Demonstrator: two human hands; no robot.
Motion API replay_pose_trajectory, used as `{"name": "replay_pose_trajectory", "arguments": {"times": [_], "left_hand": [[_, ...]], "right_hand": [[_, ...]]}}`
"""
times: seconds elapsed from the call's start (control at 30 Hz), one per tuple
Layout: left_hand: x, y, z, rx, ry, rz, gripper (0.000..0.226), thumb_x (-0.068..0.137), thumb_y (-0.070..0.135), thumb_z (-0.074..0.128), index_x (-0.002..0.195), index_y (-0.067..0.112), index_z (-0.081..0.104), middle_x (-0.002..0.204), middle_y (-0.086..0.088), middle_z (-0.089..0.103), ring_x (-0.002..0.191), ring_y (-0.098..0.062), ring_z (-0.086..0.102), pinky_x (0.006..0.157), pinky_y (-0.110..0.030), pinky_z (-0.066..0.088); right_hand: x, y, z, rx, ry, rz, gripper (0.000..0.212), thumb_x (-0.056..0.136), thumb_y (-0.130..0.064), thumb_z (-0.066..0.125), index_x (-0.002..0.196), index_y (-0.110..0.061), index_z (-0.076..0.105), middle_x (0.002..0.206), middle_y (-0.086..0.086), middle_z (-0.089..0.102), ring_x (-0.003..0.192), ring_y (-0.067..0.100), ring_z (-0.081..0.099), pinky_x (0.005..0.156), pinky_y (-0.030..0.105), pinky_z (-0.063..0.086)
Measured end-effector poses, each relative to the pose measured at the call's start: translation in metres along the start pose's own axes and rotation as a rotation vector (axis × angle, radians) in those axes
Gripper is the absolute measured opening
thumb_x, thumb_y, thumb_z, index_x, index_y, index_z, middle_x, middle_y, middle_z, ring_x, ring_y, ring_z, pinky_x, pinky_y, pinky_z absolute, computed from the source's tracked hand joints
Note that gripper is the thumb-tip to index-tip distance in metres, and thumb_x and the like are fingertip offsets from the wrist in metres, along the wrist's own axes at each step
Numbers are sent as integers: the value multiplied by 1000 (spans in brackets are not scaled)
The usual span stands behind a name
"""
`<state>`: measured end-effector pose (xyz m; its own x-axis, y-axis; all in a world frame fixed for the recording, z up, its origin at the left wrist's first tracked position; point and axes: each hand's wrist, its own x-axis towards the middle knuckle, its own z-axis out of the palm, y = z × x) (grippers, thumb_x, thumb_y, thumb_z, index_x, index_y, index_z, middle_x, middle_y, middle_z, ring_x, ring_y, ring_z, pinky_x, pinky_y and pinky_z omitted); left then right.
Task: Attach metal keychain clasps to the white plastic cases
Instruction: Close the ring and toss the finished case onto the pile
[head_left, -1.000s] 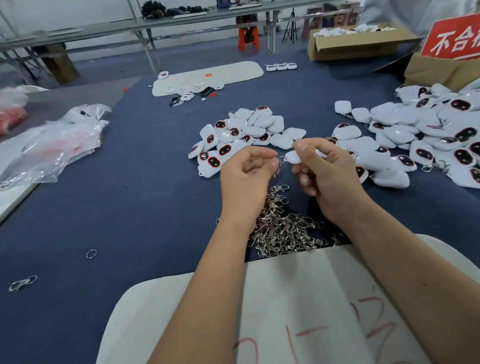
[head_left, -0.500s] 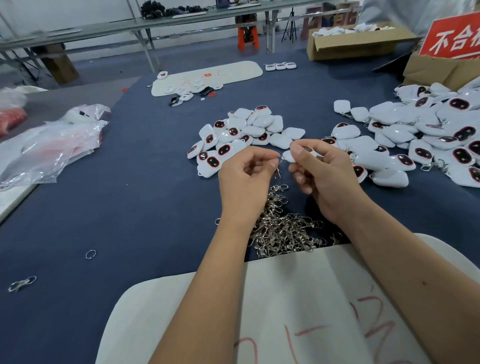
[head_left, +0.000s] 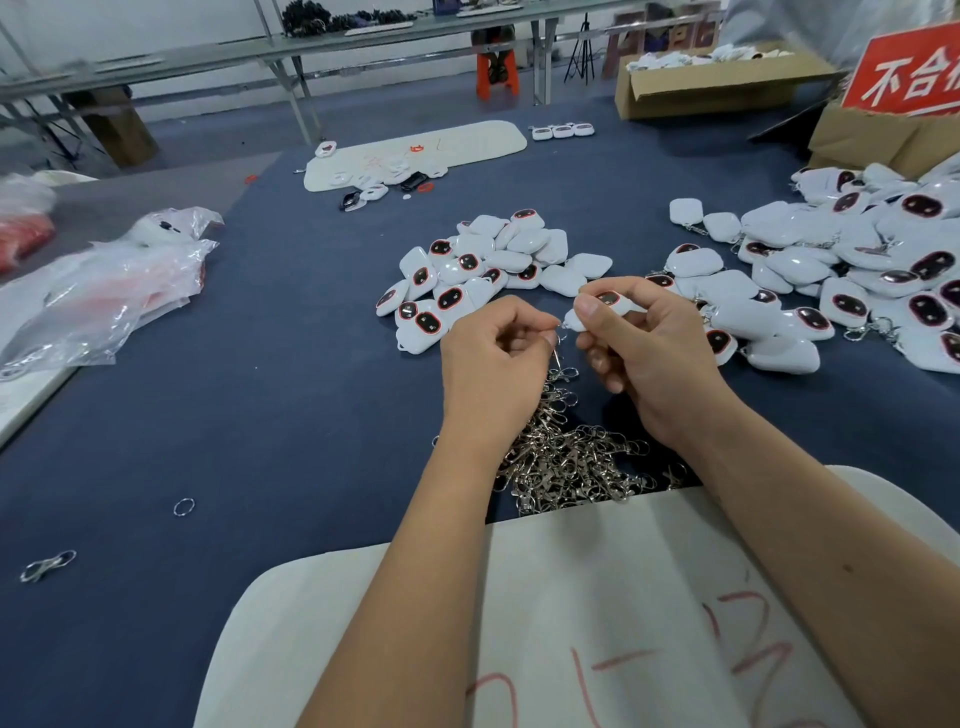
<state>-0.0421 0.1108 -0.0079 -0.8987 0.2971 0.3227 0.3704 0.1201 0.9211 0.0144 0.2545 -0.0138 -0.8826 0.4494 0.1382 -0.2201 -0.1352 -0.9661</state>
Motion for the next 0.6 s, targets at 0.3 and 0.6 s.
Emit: {"name": "replay_pose_trajectory", "arguments": {"times": [0.3,0.6], "left_hand": [[-2,-4,0,95,-19,81,25,87,-3,69,80,21,73,69,12,66,62,-6,58,61,-13,46],[-4,6,8,-222,-7,-166,15,88,0,75,89,14,69,82,-1,74,75,-8,69,76,-25,59]], "right_hand": [[0,2,2,-87,0,-40,22,94,-19,76,111,-8,67,68,7,67,49,14,52,39,21,38],[1,0,0,83,-29,-8,8,97,-23,71,102,-17,71,70,5,68,49,10,51,40,19,36]]}}
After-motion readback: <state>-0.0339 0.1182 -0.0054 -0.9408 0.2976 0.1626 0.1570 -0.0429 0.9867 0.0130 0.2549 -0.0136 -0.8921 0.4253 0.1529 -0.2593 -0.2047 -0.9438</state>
